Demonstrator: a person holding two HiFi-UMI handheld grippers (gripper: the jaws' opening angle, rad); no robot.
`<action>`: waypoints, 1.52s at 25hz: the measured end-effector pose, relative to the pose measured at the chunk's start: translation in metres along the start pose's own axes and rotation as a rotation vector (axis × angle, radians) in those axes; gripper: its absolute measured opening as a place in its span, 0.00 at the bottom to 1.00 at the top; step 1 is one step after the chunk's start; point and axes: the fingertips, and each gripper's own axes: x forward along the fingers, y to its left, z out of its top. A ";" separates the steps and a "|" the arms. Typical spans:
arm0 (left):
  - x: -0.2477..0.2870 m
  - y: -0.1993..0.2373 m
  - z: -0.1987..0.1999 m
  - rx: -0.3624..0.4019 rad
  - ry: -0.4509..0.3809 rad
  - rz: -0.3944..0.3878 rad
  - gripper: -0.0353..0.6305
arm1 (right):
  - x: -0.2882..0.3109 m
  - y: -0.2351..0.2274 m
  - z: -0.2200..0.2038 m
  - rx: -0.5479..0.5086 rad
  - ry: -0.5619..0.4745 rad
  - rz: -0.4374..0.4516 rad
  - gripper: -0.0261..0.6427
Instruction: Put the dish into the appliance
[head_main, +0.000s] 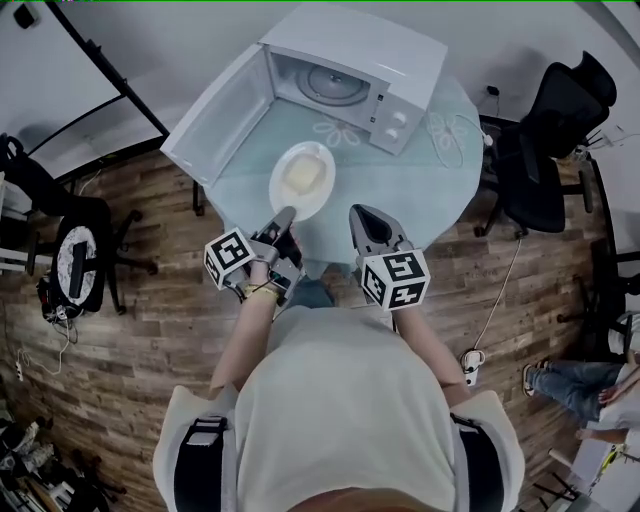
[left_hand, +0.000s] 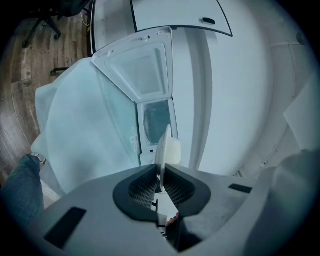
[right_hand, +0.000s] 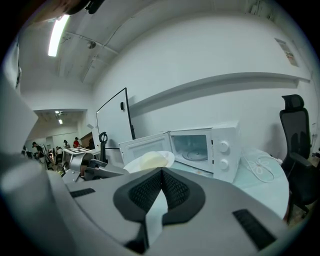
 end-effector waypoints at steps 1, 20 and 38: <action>0.008 0.000 0.007 -0.001 0.005 -0.005 0.11 | 0.008 -0.003 0.004 -0.001 0.001 -0.003 0.05; 0.134 0.018 0.104 -0.009 0.105 0.063 0.11 | 0.117 -0.060 0.042 0.033 0.014 -0.090 0.05; 0.228 0.059 0.155 -0.056 0.157 0.108 0.11 | 0.186 -0.089 0.038 0.061 0.073 -0.139 0.05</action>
